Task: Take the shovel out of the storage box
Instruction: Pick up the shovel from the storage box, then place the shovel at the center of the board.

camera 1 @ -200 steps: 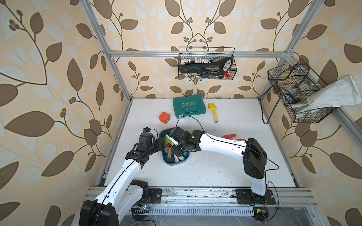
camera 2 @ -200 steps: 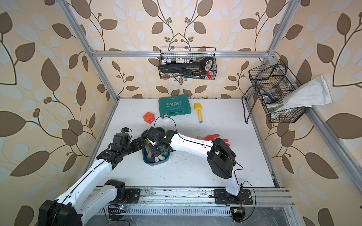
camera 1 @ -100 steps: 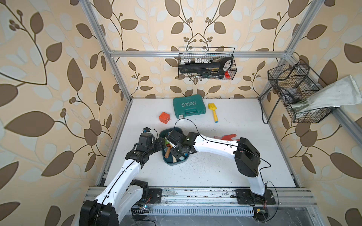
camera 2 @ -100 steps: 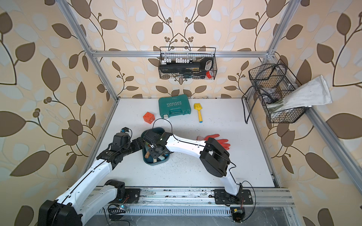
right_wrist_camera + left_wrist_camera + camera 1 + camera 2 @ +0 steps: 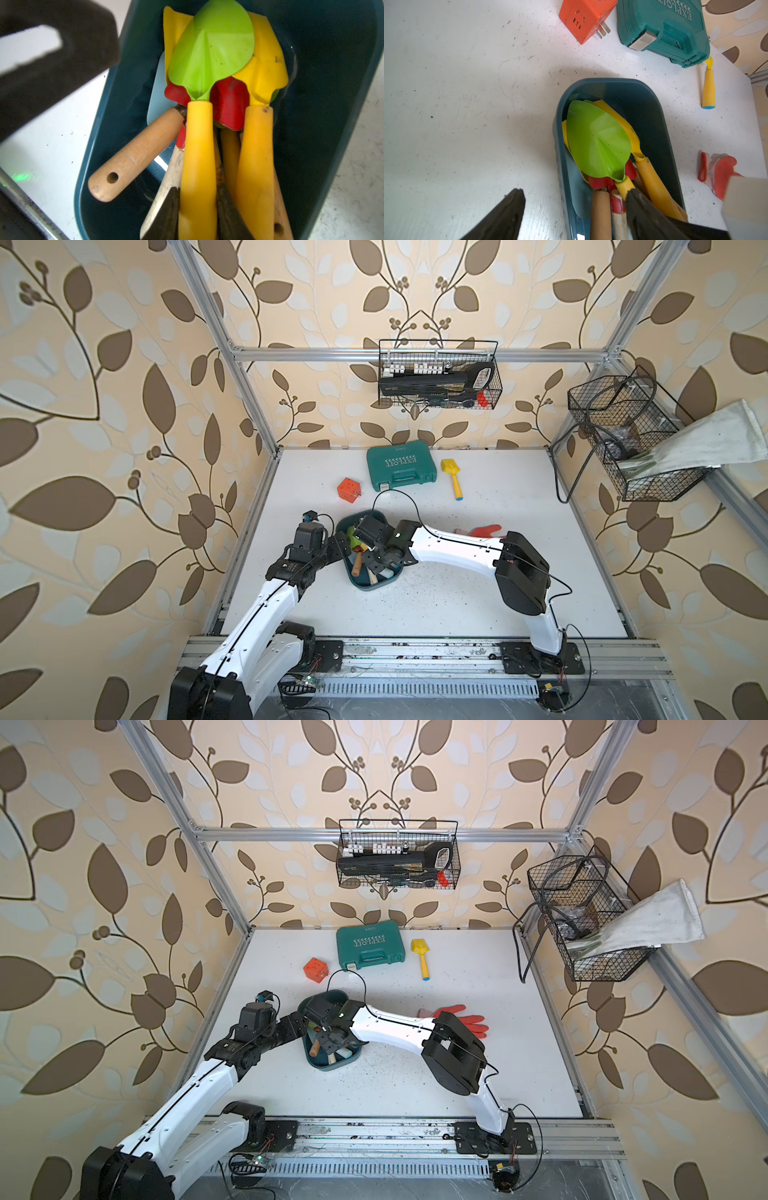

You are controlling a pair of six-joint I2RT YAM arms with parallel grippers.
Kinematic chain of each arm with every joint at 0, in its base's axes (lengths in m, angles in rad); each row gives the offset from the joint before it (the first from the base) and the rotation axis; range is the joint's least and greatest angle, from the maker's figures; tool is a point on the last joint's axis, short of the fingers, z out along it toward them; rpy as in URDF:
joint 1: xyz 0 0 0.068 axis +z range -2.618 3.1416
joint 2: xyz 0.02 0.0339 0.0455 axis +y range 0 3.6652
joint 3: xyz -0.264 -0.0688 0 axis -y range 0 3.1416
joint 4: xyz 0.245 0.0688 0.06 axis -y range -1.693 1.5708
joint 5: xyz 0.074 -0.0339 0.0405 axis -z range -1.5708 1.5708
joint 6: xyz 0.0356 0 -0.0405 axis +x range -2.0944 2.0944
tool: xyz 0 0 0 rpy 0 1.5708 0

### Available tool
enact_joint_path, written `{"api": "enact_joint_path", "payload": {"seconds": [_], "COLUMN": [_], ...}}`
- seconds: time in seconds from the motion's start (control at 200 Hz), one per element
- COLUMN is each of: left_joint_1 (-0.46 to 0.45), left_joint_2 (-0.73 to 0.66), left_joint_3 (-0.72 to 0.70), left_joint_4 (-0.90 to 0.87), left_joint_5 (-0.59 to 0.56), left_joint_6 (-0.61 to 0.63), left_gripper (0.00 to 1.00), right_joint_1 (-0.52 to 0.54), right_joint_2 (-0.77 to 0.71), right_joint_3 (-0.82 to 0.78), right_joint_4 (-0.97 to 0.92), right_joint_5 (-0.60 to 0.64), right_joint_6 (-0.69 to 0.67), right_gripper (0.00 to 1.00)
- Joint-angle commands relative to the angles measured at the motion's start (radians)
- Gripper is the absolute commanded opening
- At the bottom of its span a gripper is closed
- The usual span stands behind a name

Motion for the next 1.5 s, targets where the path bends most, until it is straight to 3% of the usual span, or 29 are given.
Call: {"api": "enact_joint_path", "payload": {"seconds": [0.0,0.56,0.74,0.95,1.125,1.255,1.495], "left_joint_1": [0.013,0.013,-0.005,-0.121,-0.156,-0.199,-0.232], "left_joint_2": [-0.018,-0.061,-0.056,-0.028,0.041,0.081,0.121], "left_joint_3": [-0.001,-0.007,-0.009,0.043,0.068,0.092,0.140], "left_joint_4": [0.017,0.025,0.122,0.119,0.127,0.120,0.085], "left_joint_5": [0.012,0.028,0.189,0.135,0.139,0.116,0.116], "left_joint_6": [-0.003,0.011,0.063,0.085,0.072,0.058,-0.037], "left_gripper": [0.81,0.81,0.78,0.78,0.77,0.76,0.75], "right_joint_1": [0.003,-0.029,-0.213,-0.540,-0.775,-0.873,-0.949], "right_joint_2": [-0.036,-0.369,-0.486,-0.559,-0.528,-0.452,-0.278], "right_joint_3": [-0.016,-0.257,-0.369,-0.442,-0.448,-0.416,-0.272], "right_joint_4": [0.034,0.117,0.147,0.161,0.197,0.244,0.261], "right_joint_5": [0.020,0.077,-0.026,-0.148,-0.209,-0.255,-0.280], "right_joint_6": [0.016,0.047,0.046,0.026,0.015,0.020,0.026], "right_gripper": [0.24,0.22,0.22,0.23,0.23,0.23,0.23]}}
